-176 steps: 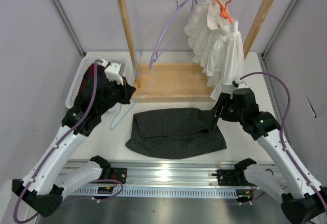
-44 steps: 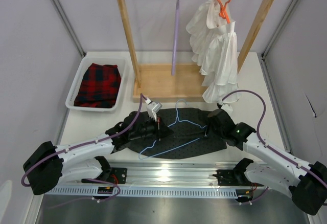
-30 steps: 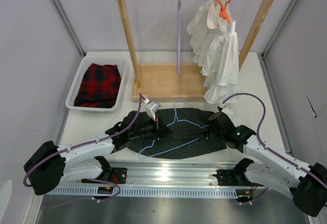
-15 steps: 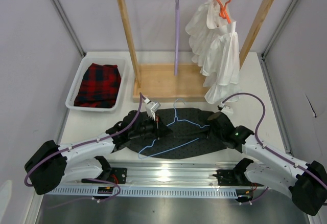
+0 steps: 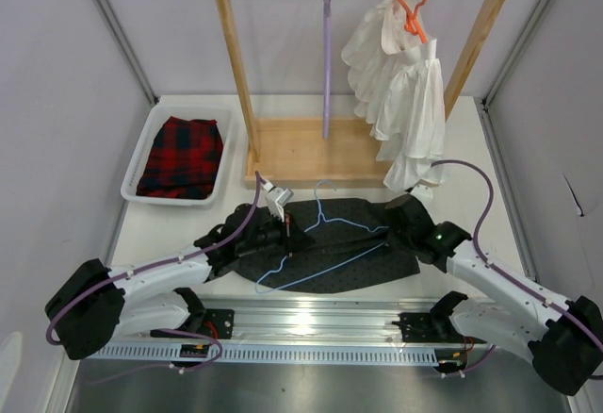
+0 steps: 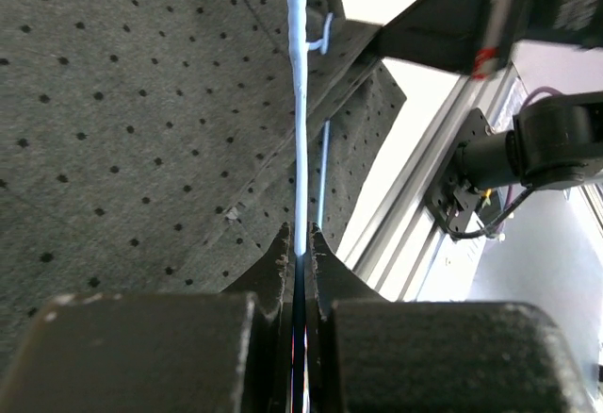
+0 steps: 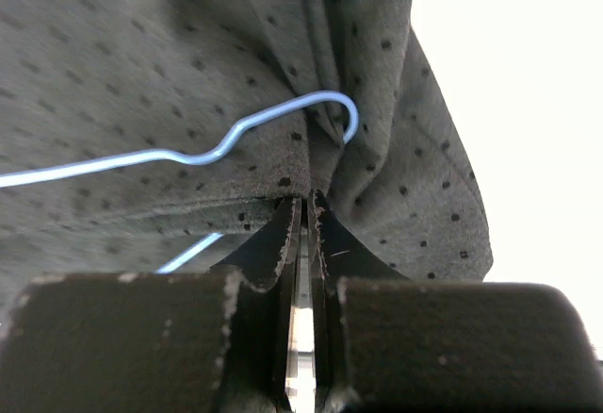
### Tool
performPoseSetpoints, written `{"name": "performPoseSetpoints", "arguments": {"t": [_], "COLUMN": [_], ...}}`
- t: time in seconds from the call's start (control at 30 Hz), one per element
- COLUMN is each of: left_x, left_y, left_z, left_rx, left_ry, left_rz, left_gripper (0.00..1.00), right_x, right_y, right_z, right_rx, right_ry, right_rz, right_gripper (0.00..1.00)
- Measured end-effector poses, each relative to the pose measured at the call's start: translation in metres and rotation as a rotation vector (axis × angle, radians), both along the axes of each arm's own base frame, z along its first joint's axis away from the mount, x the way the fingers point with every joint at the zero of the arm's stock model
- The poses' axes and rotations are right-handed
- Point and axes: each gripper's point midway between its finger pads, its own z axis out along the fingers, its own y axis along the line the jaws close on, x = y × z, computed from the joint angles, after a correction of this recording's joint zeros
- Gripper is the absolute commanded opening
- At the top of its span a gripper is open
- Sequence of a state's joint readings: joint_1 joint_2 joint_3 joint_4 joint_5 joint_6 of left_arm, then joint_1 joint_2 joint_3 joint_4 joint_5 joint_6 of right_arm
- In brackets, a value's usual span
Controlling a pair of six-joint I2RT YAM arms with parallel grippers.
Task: Place the skirt on the hanger
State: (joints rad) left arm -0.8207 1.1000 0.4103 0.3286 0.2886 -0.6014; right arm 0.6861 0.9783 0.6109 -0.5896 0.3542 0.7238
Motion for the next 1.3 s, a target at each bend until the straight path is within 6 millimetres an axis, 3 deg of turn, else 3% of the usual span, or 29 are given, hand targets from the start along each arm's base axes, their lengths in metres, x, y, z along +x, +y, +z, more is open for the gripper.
{"name": "performPoseSetpoints", "arguments": {"t": [0.13,0.23,0.57,0.97,1.3], "left_x": [0.006,0.013,0.03,0.062,0.078], "left_y": [0.002,0.002,0.006,0.015,0.026], "left_z": [-0.004,-0.01,-0.044,-0.039,-0.054], "left_rx": [0.004,0.01,0.046,0.088,0.18], "left_ry": [-0.006,-0.009,-0.014,-0.18,-0.285], "left_rz": [0.025,0.047,0.119,0.218,0.267], "left_gripper": [0.0,0.0,0.0,0.0,0.0], "right_x": [0.014,0.018,0.008,0.007,0.011], "right_y": [-0.003,-0.004,-0.015,-0.029,-0.034], "right_z": [0.032,0.042,0.041,0.045,0.057], "right_rx": [0.034,0.043,0.024,0.034,0.076], "right_ry": [-0.057,-0.074,-0.034,-0.027,-0.036], "right_rz": [-0.032,-0.039,-0.048,-0.089,-0.121], "right_gripper": [0.01,0.01,0.01,0.0,0.0]}}
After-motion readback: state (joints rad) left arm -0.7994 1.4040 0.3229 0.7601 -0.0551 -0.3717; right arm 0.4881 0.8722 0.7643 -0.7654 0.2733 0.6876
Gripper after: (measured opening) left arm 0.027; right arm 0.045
